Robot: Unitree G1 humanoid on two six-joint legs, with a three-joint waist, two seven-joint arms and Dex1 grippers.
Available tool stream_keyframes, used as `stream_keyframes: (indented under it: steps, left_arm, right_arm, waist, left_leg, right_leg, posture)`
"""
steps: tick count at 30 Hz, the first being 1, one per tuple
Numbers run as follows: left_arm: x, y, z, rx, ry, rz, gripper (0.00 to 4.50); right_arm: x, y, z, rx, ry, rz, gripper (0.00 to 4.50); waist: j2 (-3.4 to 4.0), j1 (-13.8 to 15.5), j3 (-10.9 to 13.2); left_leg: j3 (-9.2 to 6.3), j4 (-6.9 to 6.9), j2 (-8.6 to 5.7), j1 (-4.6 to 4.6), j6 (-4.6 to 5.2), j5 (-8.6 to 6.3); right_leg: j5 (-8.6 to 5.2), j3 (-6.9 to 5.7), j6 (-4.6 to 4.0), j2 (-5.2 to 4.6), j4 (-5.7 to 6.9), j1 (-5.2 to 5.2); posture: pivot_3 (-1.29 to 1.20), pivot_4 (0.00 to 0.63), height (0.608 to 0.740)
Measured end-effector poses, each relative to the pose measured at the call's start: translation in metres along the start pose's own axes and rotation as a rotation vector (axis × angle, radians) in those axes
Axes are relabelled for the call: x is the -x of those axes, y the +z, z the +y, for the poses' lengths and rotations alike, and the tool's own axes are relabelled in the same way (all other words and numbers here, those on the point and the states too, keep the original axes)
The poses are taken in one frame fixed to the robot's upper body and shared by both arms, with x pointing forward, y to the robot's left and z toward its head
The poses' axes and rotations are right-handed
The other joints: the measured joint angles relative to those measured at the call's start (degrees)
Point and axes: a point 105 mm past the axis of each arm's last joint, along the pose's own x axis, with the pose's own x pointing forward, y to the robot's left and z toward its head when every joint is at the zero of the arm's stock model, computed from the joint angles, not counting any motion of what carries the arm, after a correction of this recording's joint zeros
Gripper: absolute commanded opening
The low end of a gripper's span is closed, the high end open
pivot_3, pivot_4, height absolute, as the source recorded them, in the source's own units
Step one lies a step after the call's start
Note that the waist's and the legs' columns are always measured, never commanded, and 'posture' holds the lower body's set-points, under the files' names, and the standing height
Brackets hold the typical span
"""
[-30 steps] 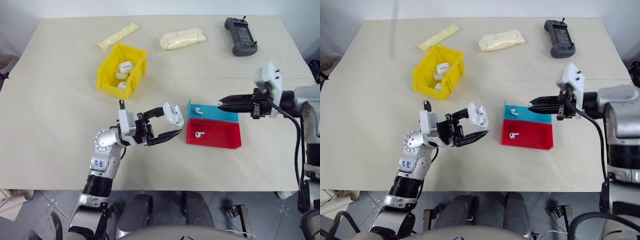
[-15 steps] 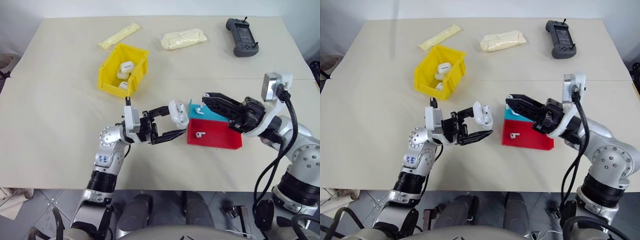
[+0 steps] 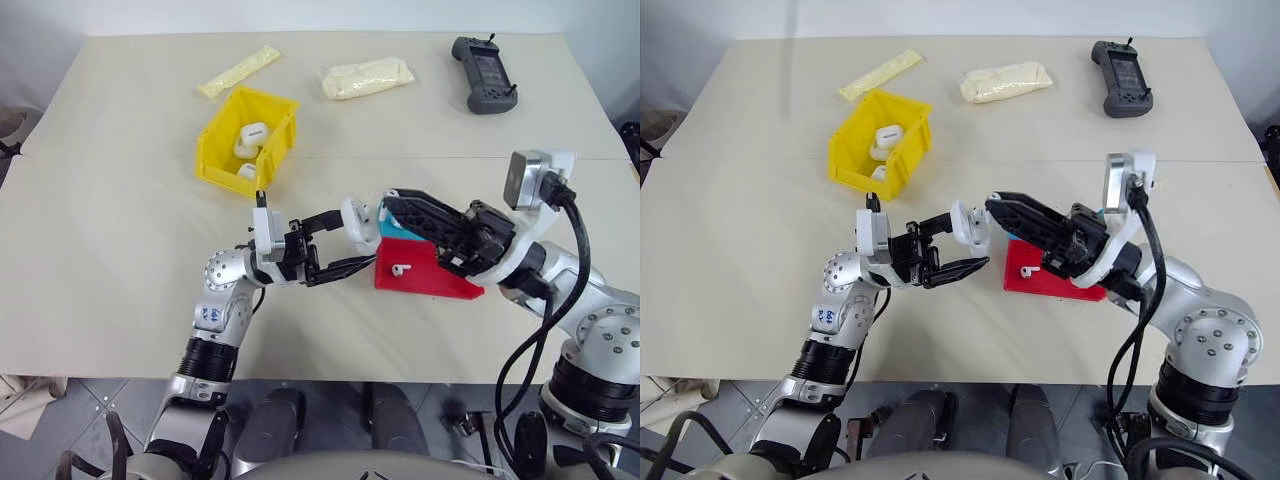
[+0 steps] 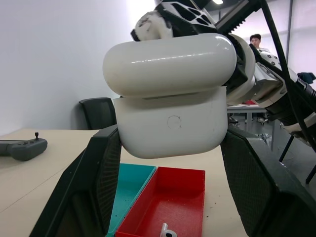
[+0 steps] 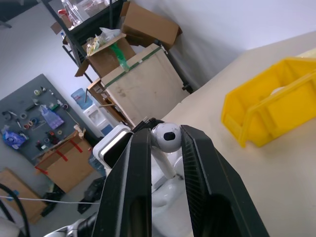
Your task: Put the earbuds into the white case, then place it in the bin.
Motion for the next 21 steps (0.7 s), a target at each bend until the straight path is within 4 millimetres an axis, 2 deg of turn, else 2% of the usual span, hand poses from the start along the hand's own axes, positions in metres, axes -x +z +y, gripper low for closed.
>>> stream_keyframes:
  steps: [10,21]
  left_arm:
    - [-0.001,-0.001,0.0,0.003,0.005,0.003,2.71]
    - [0.001,-0.002,0.001,0.002,0.009,0.011,2.71]
  right_arm:
    - [0.0,-0.017,-0.002,-0.018,-0.022,0.054,0.58]
    - [-0.002,-0.021,-0.003,0.023,-0.028,0.05,0.58]
  waist:
    - [0.0,0.0,0.0]
    - [0.0,0.0,0.0]
  left_leg:
    - [0.0,0.0,0.0,0.0,0.0,0.0]
    - [0.01,0.0,0.0,0.0,0.01,0.0]
  right_leg:
    - [0.0,0.0,0.0,0.01,-0.01,0.0]
    - [0.0,0.0,0.0,0.01,-0.03,0.01]
  posture:
    - [0.0,0.15,0.74]
    - [0.0,0.15,0.74]
